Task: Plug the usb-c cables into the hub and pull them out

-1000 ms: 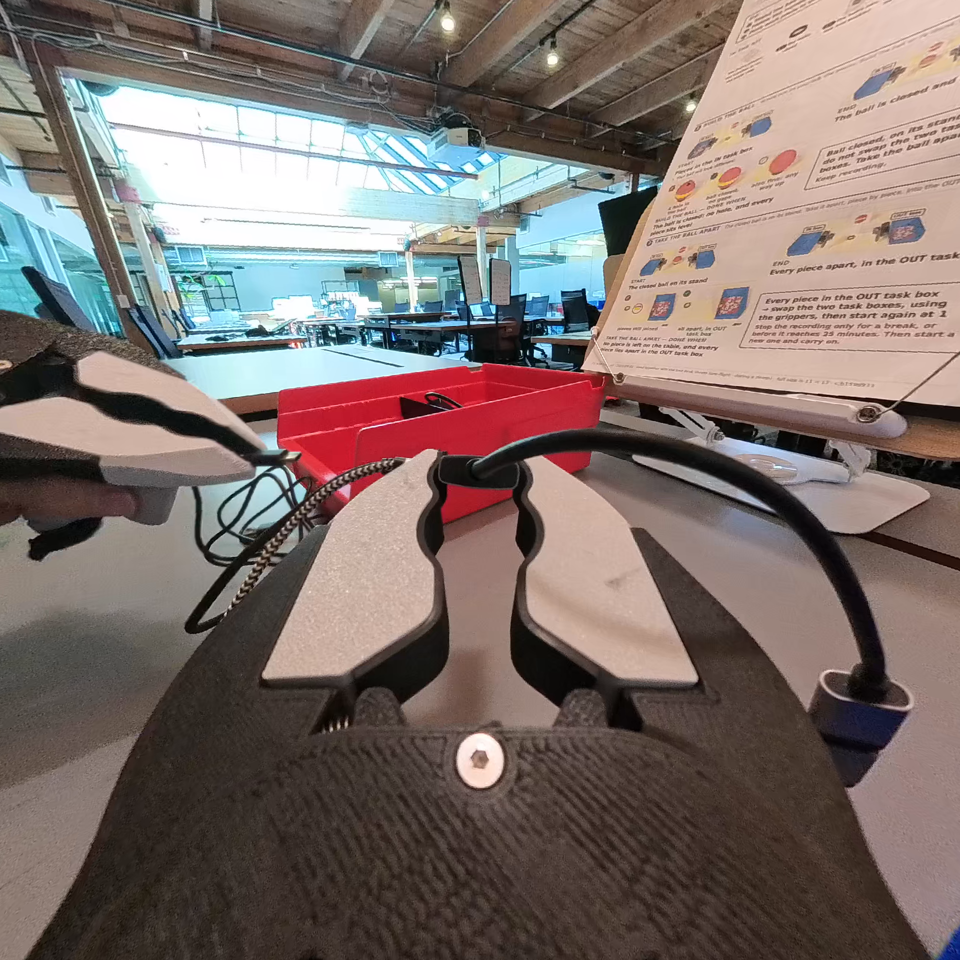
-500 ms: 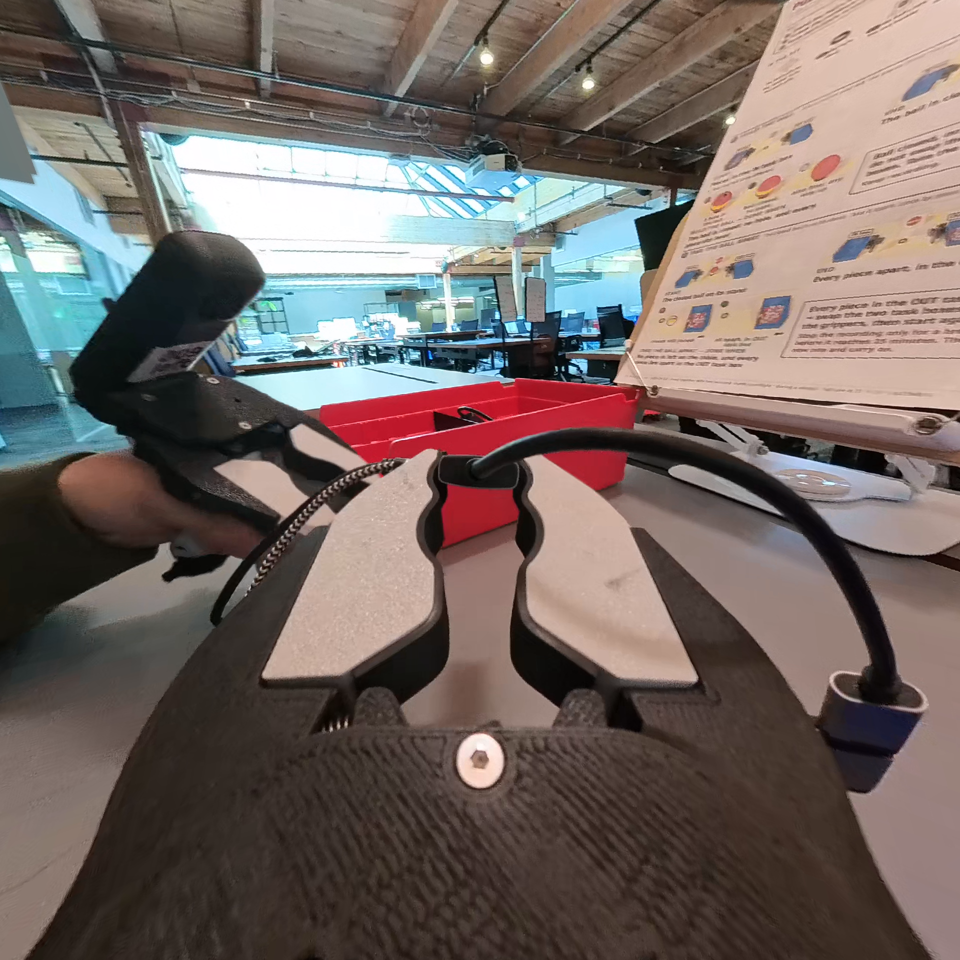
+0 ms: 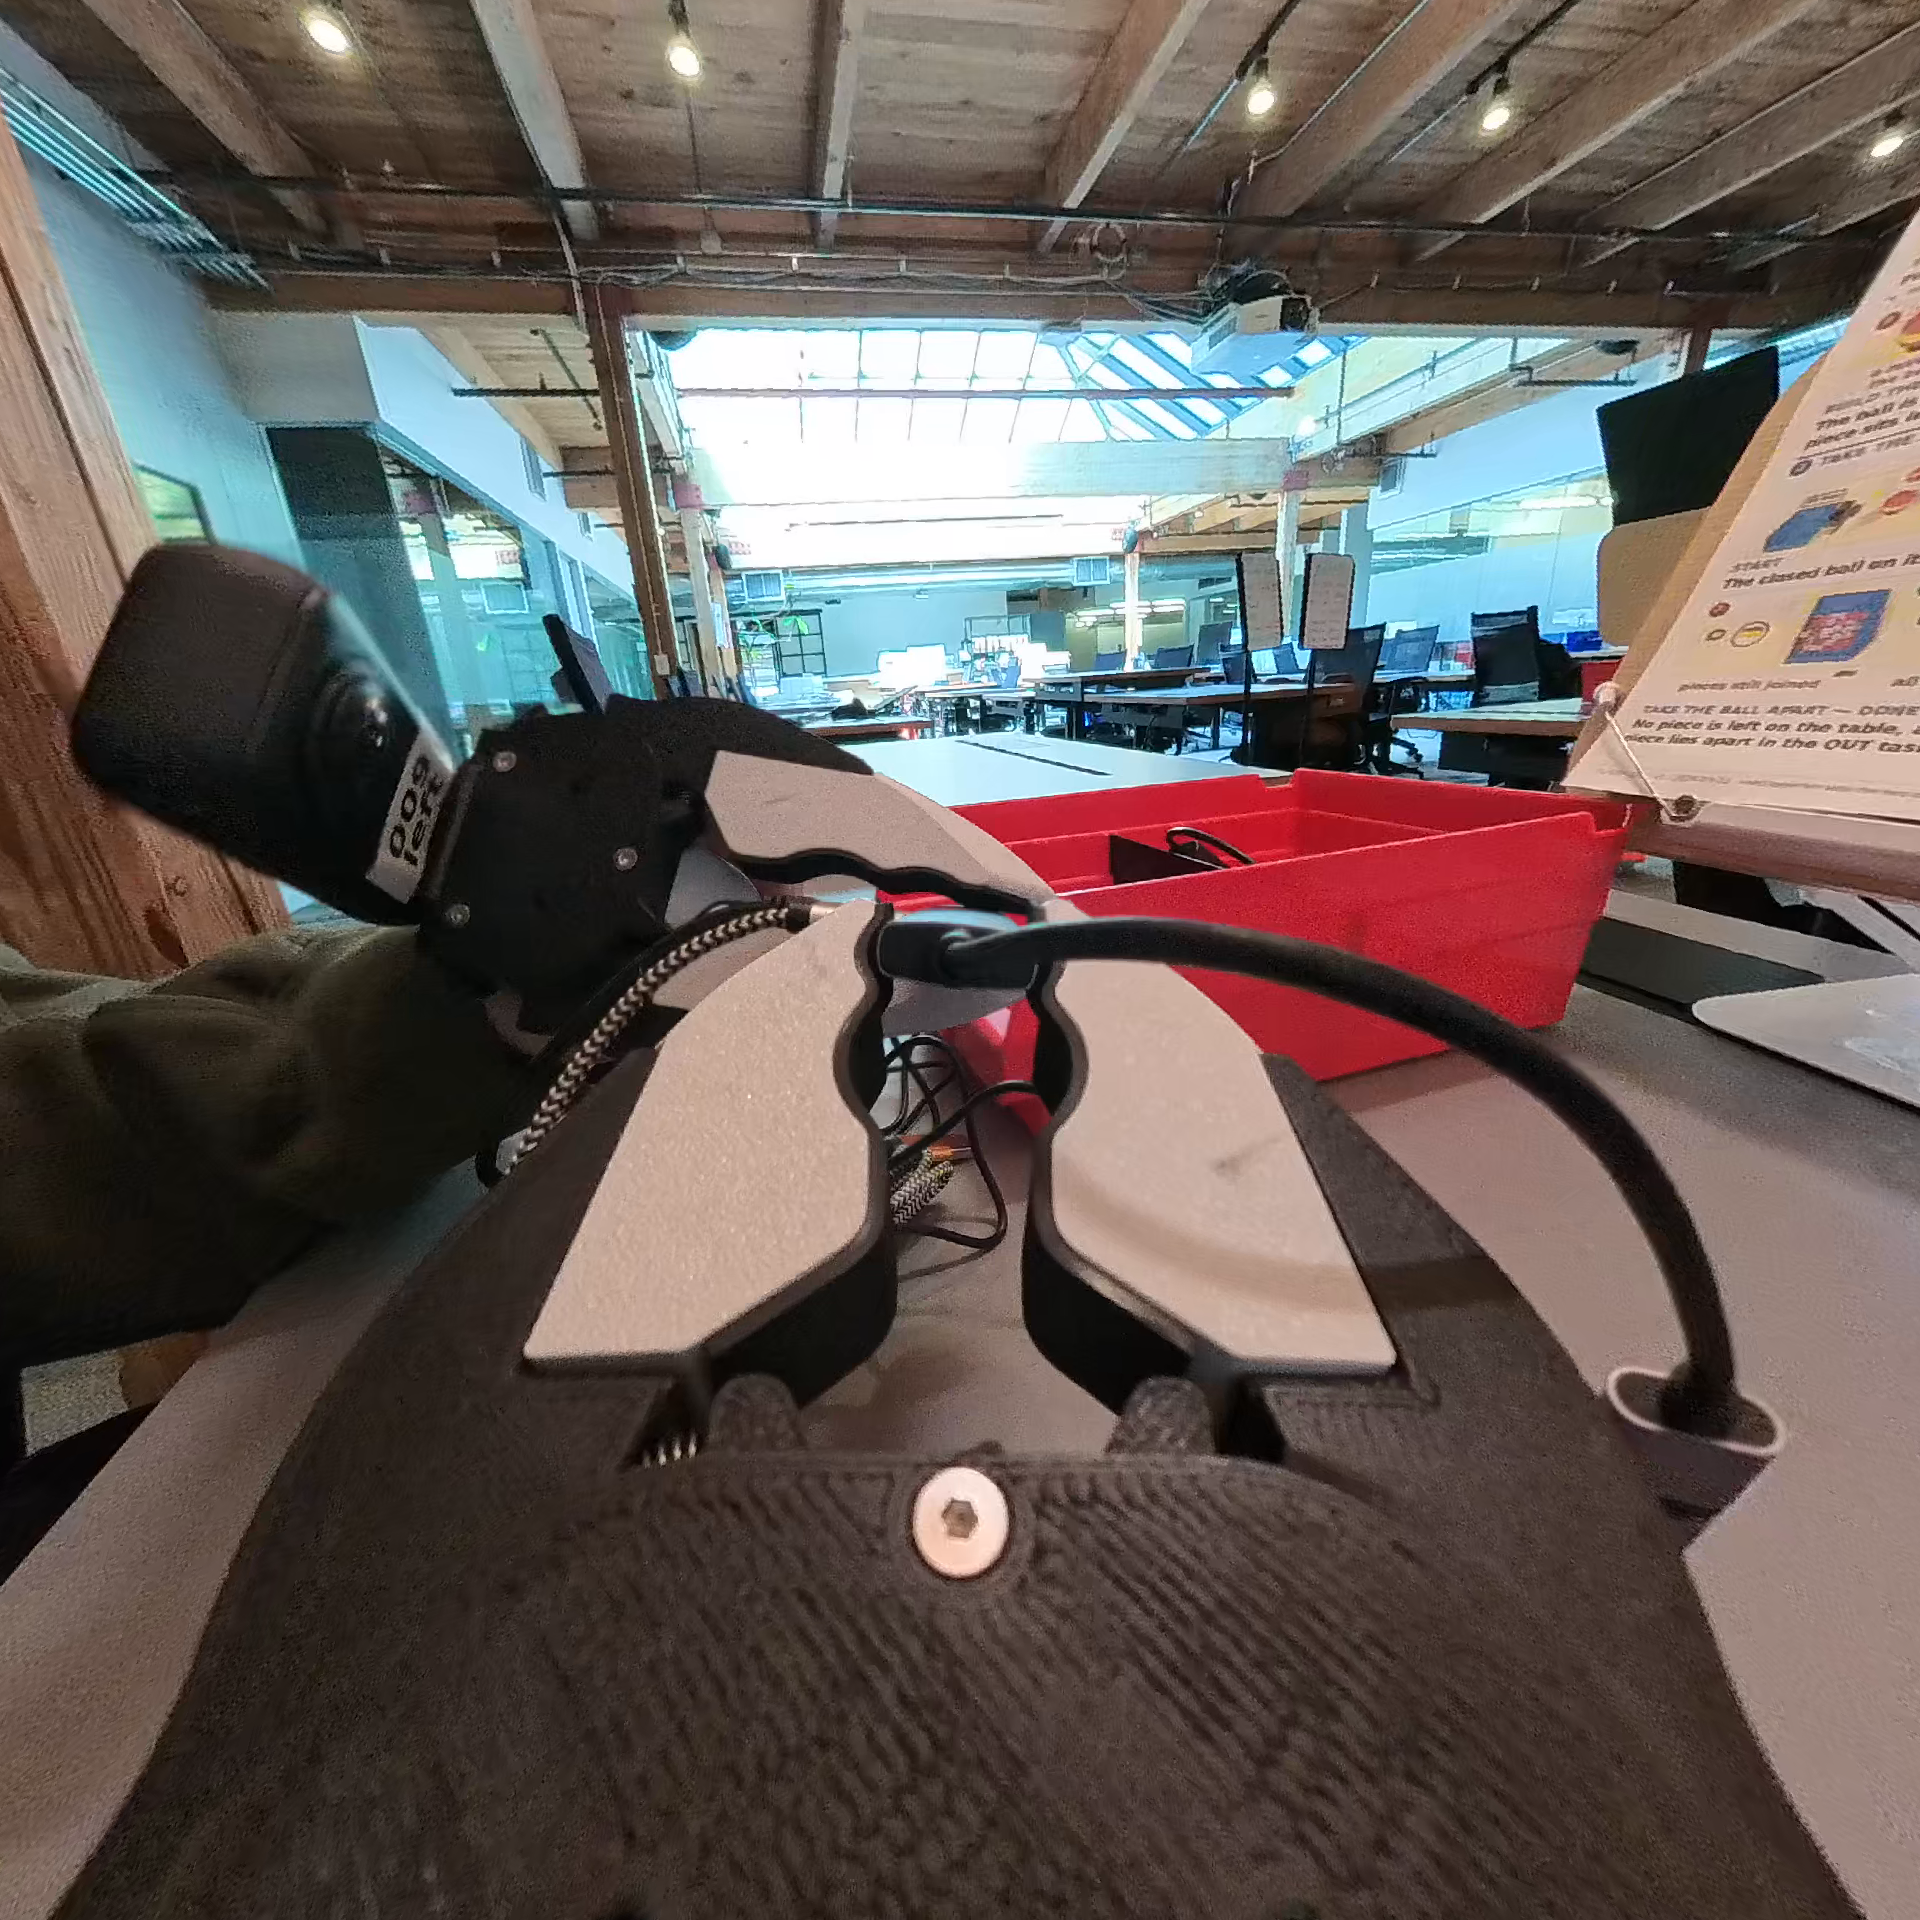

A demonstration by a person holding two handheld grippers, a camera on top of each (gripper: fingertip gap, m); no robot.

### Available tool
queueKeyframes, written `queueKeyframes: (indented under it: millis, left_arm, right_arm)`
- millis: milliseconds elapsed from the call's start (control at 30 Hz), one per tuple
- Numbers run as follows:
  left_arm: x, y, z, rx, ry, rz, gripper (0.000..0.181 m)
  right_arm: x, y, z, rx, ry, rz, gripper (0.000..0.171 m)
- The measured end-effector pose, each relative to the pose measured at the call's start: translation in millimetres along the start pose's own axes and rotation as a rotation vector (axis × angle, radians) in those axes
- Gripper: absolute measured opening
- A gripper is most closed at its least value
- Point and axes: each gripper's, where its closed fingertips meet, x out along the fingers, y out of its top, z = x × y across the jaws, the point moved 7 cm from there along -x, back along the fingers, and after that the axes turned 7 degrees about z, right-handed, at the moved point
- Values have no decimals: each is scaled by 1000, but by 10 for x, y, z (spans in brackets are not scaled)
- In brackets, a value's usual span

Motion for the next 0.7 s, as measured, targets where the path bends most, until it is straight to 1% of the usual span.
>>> queueKeyframes:
  millis: [67, 133, 367, 600, 700]
  left_arm:
    - [-20, 6, 10, 125, 16, 24, 10]
    - [-34, 13, 11, 203, 41, 44, 10]
    - [-61, -7, -14, 331, 97, 55, 9]
    - [-45, -62, -4, 325, 73, 41, 9]
    - [-50, -84, -18, 297, 70, 48, 10]
  right_arm:
    - [-5, 4, -12, 7, 10, 7, 24]
    - [-6, 4, -24, 22, 24, 11, 24]
    - [25, -21, -57, 80, 56, -23, 29]
    - [57, -47, -59, 64, 27, -60, 29]
    - [66, -50, -51, 41, -1, -64, 25]
